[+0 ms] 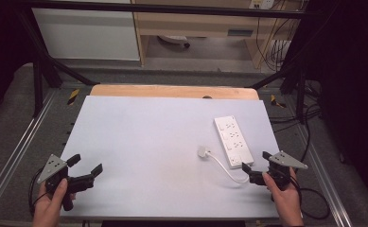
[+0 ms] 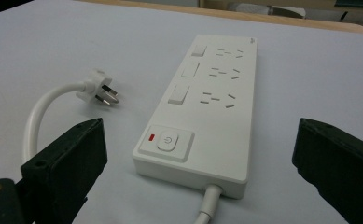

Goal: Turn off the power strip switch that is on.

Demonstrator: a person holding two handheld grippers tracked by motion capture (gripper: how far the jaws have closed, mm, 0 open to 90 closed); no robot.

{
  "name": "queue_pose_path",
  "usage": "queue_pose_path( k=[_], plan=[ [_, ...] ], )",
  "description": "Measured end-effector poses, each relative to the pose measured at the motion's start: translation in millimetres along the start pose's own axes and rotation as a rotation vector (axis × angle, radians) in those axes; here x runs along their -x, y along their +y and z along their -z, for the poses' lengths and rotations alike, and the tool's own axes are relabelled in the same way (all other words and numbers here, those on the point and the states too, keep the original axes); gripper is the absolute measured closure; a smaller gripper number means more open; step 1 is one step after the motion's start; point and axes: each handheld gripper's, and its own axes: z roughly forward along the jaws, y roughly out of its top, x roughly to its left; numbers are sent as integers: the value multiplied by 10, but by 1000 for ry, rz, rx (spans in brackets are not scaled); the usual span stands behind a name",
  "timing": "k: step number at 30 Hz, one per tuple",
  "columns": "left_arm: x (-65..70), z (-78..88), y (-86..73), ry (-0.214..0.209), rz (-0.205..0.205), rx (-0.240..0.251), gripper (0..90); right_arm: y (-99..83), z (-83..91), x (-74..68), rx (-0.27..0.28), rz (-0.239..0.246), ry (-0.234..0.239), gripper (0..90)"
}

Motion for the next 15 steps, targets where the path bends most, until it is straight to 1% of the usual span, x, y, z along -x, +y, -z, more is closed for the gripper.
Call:
queue_pose_path(
  k=[7,9,10,11,12,15],
  plan=[
    [8,2,4,1,-8,1,49,43,34,-41,33,-15,22,37],
    [9,4,3,-1,-11,-5,49,68,44,-83,40,-20,35,34],
    [10,4,3,-1,-13,-6,49,68,44,-83,40,-20,35,34],
    [11,4,3,-2,-13,-6,49,86,40,-103,35,-5,28,32],
    [12,3,3,-2,-13,-4,49,93,39,-111,36,-4,26,31],
    [12,1,2,-4,-13,-5,49,109,37,-129,37,-14,14,32]
  ],
)
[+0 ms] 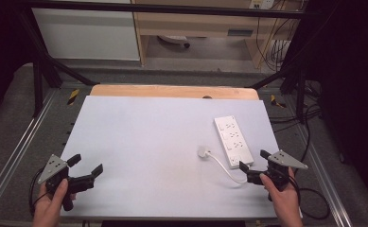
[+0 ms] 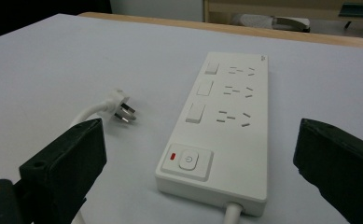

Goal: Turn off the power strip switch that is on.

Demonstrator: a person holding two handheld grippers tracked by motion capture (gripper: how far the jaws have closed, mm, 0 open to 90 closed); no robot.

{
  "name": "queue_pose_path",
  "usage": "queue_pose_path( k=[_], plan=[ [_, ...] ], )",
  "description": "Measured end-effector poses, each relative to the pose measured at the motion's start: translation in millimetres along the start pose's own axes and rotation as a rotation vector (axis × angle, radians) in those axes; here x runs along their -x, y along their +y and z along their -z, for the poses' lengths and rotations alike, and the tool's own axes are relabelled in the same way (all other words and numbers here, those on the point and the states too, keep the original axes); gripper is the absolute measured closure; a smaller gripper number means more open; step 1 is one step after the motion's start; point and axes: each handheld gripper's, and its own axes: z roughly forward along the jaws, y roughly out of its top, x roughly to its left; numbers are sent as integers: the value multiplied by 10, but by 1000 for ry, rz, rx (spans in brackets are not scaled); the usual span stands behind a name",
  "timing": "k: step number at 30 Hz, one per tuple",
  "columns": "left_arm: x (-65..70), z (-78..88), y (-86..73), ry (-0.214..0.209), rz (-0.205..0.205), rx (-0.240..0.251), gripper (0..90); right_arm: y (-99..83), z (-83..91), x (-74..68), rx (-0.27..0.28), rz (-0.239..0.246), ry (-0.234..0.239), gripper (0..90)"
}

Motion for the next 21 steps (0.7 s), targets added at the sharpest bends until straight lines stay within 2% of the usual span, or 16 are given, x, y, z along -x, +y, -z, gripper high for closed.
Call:
queue_pose_path(
  k=[9,21],
  plan=[
    [8,-10,-5,-3,-3,-10,49,91,-19,-38,7,-22,16,32],
    [7,-12,-8,-3,-3,-10,49,252,-137,-16,1,0,13,43]
  ],
)
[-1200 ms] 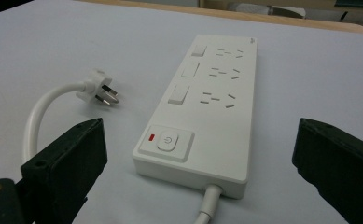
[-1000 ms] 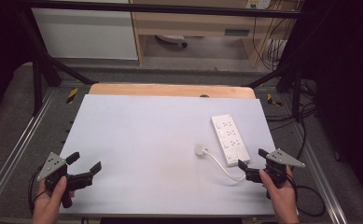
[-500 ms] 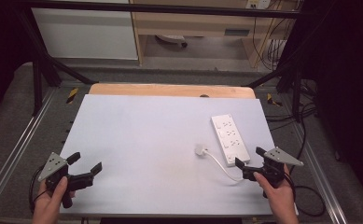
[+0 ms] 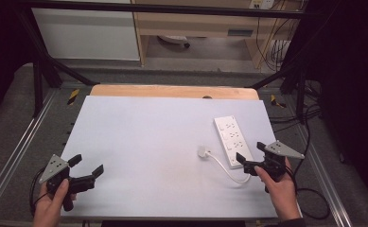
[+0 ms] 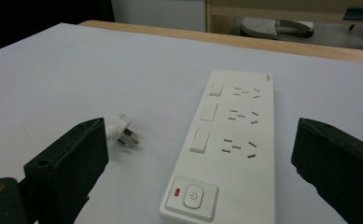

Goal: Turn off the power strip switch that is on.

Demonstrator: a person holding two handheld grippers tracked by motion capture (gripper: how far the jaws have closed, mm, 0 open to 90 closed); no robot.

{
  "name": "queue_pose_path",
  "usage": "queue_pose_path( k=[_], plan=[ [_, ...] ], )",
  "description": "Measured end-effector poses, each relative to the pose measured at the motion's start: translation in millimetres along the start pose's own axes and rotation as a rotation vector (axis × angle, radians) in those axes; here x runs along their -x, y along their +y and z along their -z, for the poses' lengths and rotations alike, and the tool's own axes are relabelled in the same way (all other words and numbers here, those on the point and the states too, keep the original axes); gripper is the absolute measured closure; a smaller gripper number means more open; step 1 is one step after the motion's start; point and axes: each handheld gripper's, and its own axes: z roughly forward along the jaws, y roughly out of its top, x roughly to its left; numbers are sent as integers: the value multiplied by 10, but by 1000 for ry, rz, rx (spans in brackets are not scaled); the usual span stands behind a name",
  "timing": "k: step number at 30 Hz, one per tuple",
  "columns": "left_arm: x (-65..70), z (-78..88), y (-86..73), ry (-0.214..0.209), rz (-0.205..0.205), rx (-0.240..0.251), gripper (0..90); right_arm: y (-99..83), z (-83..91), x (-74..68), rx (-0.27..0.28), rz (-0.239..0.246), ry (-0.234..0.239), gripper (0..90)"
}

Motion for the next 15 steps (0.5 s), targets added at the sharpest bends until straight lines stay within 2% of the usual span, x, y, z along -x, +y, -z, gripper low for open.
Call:
queue_pose_path(
  k=[2,5,13,15],
  plan=[
    [1,0,0,0,0,-1,49,27,-18,-1,2,3,-22,33],
    [2,0,0,-1,-1,-2,49,43,-29,-2,2,2,-24,25],
    [2,-6,-2,-4,-3,-7,49,121,-40,-4,4,13,1,34],
    [5,-8,-4,-6,-1,-9,49,154,-36,-8,2,11,15,63]
  ],
)
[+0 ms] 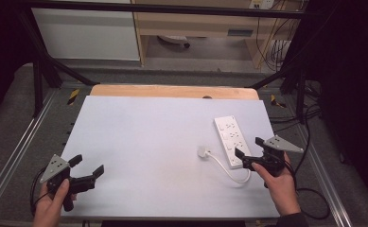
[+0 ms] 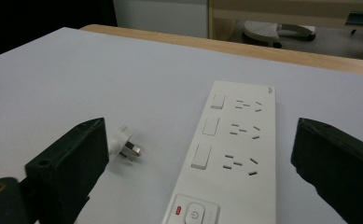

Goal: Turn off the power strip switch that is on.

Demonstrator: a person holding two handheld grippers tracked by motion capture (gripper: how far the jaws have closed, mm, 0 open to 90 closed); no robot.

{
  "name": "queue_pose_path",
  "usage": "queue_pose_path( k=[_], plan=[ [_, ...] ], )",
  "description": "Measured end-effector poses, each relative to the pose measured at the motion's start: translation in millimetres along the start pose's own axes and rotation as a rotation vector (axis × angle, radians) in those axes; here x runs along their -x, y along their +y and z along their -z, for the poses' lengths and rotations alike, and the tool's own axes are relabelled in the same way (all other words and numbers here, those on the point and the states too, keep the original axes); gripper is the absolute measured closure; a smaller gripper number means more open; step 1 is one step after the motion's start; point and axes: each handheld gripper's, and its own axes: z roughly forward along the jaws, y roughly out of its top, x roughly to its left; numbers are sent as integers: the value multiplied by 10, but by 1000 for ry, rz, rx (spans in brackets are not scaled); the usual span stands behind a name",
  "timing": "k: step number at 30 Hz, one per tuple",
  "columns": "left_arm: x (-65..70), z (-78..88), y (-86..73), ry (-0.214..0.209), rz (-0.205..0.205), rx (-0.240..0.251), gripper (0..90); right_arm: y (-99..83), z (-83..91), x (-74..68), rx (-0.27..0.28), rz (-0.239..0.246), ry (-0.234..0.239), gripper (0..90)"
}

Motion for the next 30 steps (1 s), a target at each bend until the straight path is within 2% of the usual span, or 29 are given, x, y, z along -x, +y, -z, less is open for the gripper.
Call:
queue_pose_path(
  k=[20,25,30],
  plan=[
    [1,2,0,3,0,2,49,233,-25,24,17,18,-6,74],
    [-1,2,1,2,-1,1,49,305,-72,18,26,25,-17,137],
    [-2,2,0,1,-2,0,49,385,-149,34,33,22,-24,277]
  ],
)
